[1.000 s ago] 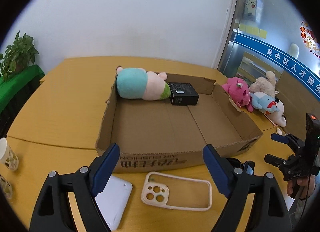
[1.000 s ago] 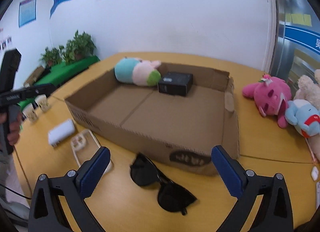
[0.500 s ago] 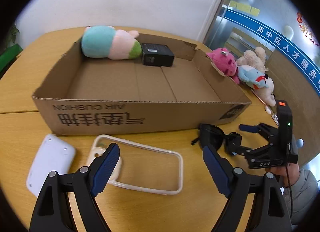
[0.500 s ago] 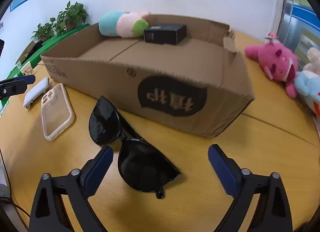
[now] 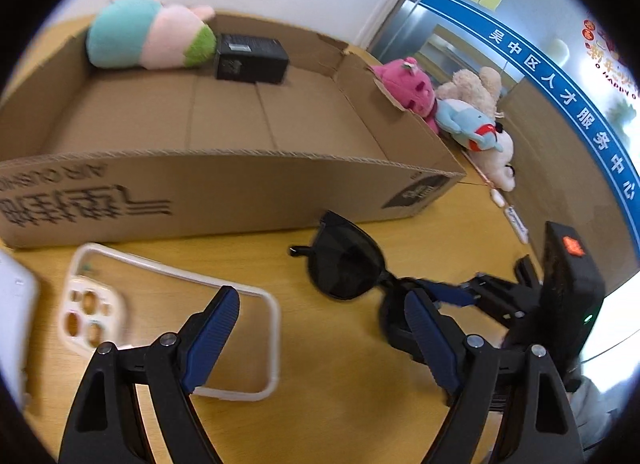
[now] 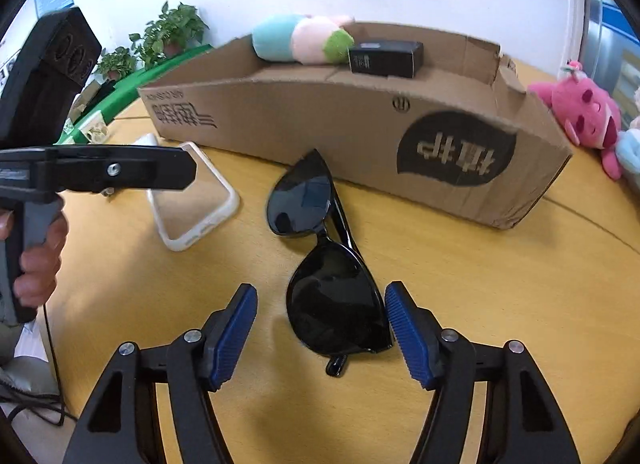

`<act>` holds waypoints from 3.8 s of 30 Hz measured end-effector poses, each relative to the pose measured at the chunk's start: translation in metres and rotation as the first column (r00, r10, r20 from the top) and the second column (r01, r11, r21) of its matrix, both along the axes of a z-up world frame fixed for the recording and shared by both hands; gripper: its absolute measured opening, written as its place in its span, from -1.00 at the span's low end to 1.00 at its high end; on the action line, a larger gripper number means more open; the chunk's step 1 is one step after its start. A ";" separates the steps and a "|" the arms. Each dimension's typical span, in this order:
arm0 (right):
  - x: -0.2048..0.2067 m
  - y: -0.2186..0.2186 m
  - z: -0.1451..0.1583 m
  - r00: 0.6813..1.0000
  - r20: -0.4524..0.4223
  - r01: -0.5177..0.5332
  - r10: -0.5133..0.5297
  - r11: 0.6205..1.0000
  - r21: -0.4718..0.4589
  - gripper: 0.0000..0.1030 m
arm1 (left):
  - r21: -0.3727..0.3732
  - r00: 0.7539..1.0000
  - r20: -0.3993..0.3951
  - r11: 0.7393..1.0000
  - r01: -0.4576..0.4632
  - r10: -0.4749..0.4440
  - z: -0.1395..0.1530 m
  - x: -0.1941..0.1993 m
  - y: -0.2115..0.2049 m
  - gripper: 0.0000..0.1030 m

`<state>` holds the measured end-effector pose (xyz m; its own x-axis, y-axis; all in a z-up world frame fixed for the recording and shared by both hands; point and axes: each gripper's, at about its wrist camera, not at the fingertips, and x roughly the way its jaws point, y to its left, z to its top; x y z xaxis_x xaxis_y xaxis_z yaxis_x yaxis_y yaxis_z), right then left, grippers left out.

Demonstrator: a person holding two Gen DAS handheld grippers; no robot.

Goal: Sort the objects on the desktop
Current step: 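Move both tools down to the black sunglasses in front of the box, then close the left and right tools together on the sunglasses frame, then lift the sunglasses with both tools and carry them into the cardboard box, then lower the sunglasses beside the black box and open both tools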

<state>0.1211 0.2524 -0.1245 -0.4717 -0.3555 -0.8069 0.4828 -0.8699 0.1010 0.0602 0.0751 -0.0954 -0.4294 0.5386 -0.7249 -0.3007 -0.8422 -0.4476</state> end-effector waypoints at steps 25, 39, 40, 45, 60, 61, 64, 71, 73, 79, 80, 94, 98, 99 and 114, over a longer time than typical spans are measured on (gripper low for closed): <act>0.007 -0.008 -0.001 0.990 0.096 0.117 -0.103 0.981 -0.156 -0.32 | 0.086 0.976 0.207 0.995 0.056 -0.073 -0.033 -0.003 0.039 -0.25; 0.018 -0.010 0.001 0.991 0.080 0.118 -0.107 0.980 -0.162 -0.32 | 0.102 0.986 0.147 0.993 0.058 -0.073 -0.022 0.004 0.044 -0.35; 0.021 -0.010 0.003 0.992 0.073 0.114 -0.103 0.979 -0.171 -0.32 | 0.100 0.988 0.138 0.993 0.056 -0.070 -0.019 0.006 0.043 -0.36; 0.024 -0.013 0.017 0.995 0.034 0.095 -0.090 0.977 -0.191 -0.33 | 0.110 0.995 0.082 0.993 0.045 -0.054 0.002 0.011 0.036 -0.36; -0.012 -0.027 0.141 0.950 -0.308 -0.005 -0.057 0.980 -0.197 -0.34 | 0.043 0.958 -0.280 0.996 0.077 -0.062 0.144 -0.030 0.027 -0.36; -0.020 -0.028 0.153 0.941 -0.333 -0.006 -0.061 0.981 -0.196 -0.34 | 0.040 0.953 -0.296 0.996 0.081 -0.066 0.153 -0.038 0.028 -0.36; -0.041 -0.025 0.178 0.926 -0.371 -0.004 -0.076 0.978 -0.209 -0.34 | 0.042 0.939 -0.335 0.995 0.095 -0.076 0.179 -0.063 0.028 -0.36; -0.104 -0.012 0.223 0.908 -0.406 0.005 -0.103 0.972 -0.237 -0.36 | 0.027 0.917 -0.383 0.990 0.137 -0.116 0.215 -0.128 0.035 -0.36; -0.124 -0.008 0.228 0.908 -0.401 0.019 -0.119 0.970 -0.243 -0.36 | 0.024 0.918 -0.374 0.988 0.152 -0.132 0.218 -0.153 0.041 -0.36; -0.197 0.008 0.218 0.935 -0.318 0.075 -0.156 0.965 -0.253 -0.36 | -0.011 0.939 -0.300 0.985 0.171 -0.166 0.196 -0.228 0.057 -0.36; -0.213 0.012 0.212 0.943 -0.290 0.089 -0.164 0.963 -0.255 -0.36 | -0.012 0.946 -0.277 0.985 0.172 -0.169 0.187 -0.242 0.061 -0.36; -0.336 0.040 0.064 0.951 0.135 0.298 -0.279 0.941 -0.159 -0.36 | 0.031 0.974 0.127 0.982 0.187 -0.190 0.030 -0.348 0.102 -0.39; -0.351 0.038 0.037 0.927 0.226 0.327 -0.301 0.941 -0.085 -0.38 | 0.018 0.964 0.220 0.989 0.148 -0.148 0.004 -0.357 0.109 -0.48; -0.352 0.036 0.033 0.924 0.232 0.327 -0.303 0.943 -0.068 -0.39 | 0.015 0.963 0.229 0.989 0.145 -0.145 0.001 -0.360 0.111 -0.48; -0.310 0.023 0.048 0.941 0.105 0.317 -0.321 0.947 0.048 0.30 | -0.067 0.973 0.184 0.986 0.151 -0.136 0.034 -0.338 0.108 -0.48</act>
<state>-0.1890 0.2750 -0.0762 -0.4637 -0.1756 -0.8684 0.1669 -0.9799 0.1090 -0.2777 0.1834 -0.0615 -0.2119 0.5221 -0.8261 -0.3424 -0.8314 -0.4377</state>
